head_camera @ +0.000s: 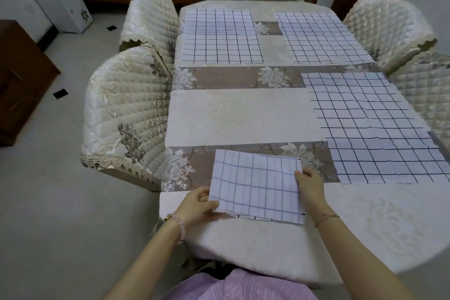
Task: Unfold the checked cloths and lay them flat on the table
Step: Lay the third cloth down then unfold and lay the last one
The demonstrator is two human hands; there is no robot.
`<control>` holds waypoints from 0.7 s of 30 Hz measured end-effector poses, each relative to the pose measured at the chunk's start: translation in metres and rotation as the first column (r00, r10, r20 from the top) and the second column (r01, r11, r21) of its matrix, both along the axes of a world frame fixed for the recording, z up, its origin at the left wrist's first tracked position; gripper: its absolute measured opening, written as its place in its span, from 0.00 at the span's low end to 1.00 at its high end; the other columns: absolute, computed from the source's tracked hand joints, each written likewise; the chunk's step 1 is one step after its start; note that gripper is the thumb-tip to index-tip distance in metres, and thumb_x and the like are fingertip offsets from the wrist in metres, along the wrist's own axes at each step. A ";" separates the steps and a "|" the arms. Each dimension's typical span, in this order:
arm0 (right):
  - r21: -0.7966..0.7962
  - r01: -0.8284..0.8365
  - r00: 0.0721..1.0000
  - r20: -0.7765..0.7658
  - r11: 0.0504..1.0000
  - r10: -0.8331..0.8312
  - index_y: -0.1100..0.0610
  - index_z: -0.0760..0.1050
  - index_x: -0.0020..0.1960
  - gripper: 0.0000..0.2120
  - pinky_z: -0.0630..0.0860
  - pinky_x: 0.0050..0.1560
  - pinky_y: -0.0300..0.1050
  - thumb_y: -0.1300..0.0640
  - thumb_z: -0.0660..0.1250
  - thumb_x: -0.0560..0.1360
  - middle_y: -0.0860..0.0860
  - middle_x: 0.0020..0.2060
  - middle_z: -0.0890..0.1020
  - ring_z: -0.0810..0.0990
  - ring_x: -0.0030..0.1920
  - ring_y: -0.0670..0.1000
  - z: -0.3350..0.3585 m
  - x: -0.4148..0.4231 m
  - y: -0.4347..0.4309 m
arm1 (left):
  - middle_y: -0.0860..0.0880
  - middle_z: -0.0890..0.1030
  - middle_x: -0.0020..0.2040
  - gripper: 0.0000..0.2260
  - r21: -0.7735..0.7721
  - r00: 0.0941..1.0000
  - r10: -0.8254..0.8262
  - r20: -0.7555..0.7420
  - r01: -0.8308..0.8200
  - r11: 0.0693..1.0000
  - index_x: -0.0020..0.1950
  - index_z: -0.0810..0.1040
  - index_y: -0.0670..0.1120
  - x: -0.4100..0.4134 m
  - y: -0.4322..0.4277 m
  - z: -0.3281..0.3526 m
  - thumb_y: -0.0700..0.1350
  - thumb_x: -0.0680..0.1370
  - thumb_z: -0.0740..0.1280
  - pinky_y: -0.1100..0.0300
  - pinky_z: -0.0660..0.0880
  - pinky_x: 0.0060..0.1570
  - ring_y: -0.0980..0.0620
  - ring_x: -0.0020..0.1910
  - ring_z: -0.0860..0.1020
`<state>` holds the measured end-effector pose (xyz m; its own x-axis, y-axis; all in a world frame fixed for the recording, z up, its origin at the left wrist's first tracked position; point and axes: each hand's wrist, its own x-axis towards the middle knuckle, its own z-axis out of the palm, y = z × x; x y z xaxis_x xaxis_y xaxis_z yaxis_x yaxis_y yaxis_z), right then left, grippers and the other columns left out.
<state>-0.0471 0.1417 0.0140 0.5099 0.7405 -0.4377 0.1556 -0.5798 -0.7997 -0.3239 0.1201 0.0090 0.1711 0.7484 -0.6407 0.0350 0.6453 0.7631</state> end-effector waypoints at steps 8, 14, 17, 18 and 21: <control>0.186 -0.529 0.839 0.261 0.828 0.478 0.50 0.75 0.59 0.15 0.69 0.60 0.41 0.56 0.69 0.73 0.46 0.55 0.79 0.75 0.60 0.48 0.042 -0.057 -0.033 | 0.48 0.81 0.36 0.03 0.108 0.988 0.145 -0.053 -0.138 0.984 0.42 0.77 0.42 0.012 -0.005 0.012 0.36 0.74 0.70 0.66 0.77 0.31 0.56 0.33 0.79; 0.198 -0.700 0.713 0.147 0.686 0.685 0.44 0.73 0.63 0.22 0.71 0.56 0.30 0.50 0.72 0.70 0.36 0.57 0.77 0.74 0.57 0.36 0.047 -0.100 -0.044 | 0.41 0.75 0.37 0.08 0.135 0.979 0.196 0.049 -0.201 0.970 0.38 0.73 0.42 0.026 -0.003 0.034 0.38 0.74 0.70 0.60 0.79 0.35 0.48 0.38 0.77; 0.243 -0.641 0.766 0.151 0.728 0.624 0.42 0.74 0.58 0.18 0.76 0.52 0.34 0.50 0.72 0.69 0.38 0.53 0.80 0.79 0.52 0.40 0.048 -0.105 -0.044 | 0.39 0.80 0.43 0.02 0.140 0.971 0.189 0.150 -0.210 0.968 0.43 0.77 0.39 0.025 -0.005 0.047 0.37 0.75 0.69 0.57 0.82 0.42 0.47 0.42 0.81; 0.262 -0.624 0.780 0.152 0.736 0.607 0.40 0.75 0.55 0.16 0.76 0.51 0.34 0.50 0.73 0.69 0.39 0.51 0.80 0.79 0.50 0.40 0.049 -0.106 -0.044 | 0.40 0.82 0.44 0.03 0.143 0.969 0.176 0.176 -0.202 0.969 0.47 0.78 0.37 0.024 -0.006 0.050 0.36 0.75 0.68 0.57 0.82 0.44 0.49 0.42 0.82; 0.306 -0.583 0.806 0.105 0.752 0.582 0.40 0.75 0.49 0.11 0.77 0.48 0.33 0.53 0.72 0.70 0.40 0.47 0.82 0.81 0.47 0.42 0.055 -0.107 -0.043 | 0.42 0.84 0.46 0.08 0.138 0.959 0.132 0.252 -0.171 0.976 0.54 0.79 0.36 0.020 -0.007 0.056 0.34 0.75 0.68 0.59 0.81 0.47 0.51 0.45 0.83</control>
